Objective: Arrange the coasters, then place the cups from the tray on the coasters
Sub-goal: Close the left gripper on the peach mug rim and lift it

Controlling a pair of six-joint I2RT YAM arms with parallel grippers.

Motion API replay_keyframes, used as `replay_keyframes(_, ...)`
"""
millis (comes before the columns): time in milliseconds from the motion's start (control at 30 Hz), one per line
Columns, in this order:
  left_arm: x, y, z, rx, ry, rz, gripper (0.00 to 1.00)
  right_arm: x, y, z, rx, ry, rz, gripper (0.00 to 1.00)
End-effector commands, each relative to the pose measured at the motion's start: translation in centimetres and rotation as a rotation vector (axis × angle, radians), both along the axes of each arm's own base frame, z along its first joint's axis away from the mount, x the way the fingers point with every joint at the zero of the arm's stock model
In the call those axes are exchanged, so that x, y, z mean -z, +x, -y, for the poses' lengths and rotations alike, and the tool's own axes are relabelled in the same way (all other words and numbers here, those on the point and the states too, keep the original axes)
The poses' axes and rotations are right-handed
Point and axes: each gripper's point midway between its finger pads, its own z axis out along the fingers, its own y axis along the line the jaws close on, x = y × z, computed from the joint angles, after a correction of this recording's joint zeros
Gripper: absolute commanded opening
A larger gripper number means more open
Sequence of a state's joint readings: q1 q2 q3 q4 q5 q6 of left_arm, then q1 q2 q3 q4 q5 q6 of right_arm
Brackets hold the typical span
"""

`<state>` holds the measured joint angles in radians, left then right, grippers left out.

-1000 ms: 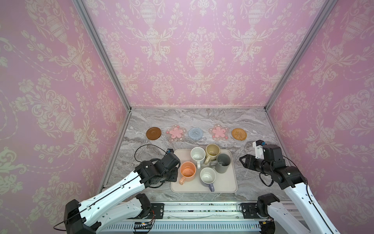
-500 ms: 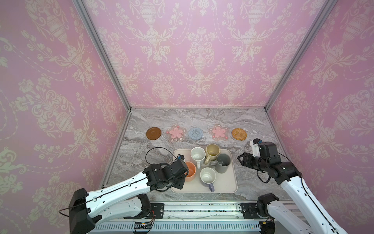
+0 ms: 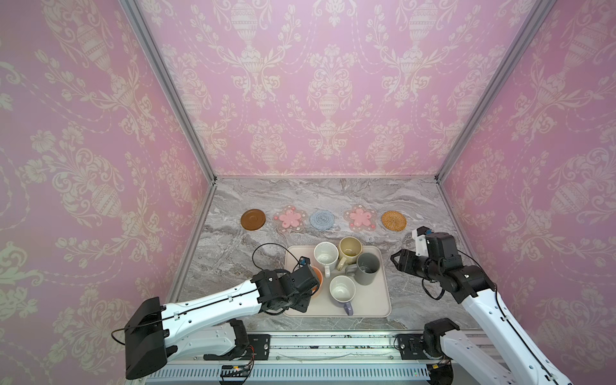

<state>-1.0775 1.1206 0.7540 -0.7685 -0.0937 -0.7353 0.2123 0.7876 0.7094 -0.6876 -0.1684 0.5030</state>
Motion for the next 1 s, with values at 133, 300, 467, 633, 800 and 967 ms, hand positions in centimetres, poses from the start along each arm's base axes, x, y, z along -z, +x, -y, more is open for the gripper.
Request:
replay_keyframes(133,2.1,0.6,-0.7,-0.043,0.045,0.023,0.41,0.2,0.1,-0.6,0.004,0.036,-0.006,0.58)
replay_keyframes(300,2.5,0.9,-0.1,-0.040,0.039,0.027,0.34,0.0,0.0,-0.6,0.006,0.038,-0.004,0.58)
replay_keyframes(467,2.5,1.0,0.3,-0.035,0.023,0.032,0.25,0.0,0.0,-0.5,0.009,0.039,-0.003,0.58)
replay_keyframes(633,2.8,1.0,0.4,-0.036,0.020,0.028,0.13,0.2,0.0,-0.7,0.010,0.049,-0.006,0.58)
replay_keyframes(800,2.1,1.2,0.1,-0.057,0.004,0.050,0.00,0.2,0.0,-0.7,0.009,0.047,-0.005,0.58)
replay_keyframes(967,-0.5,1.8,-1.9,-0.105,0.028,0.126,0.00,0.4,0.0,-0.7,0.011,0.049,-0.006,0.58)
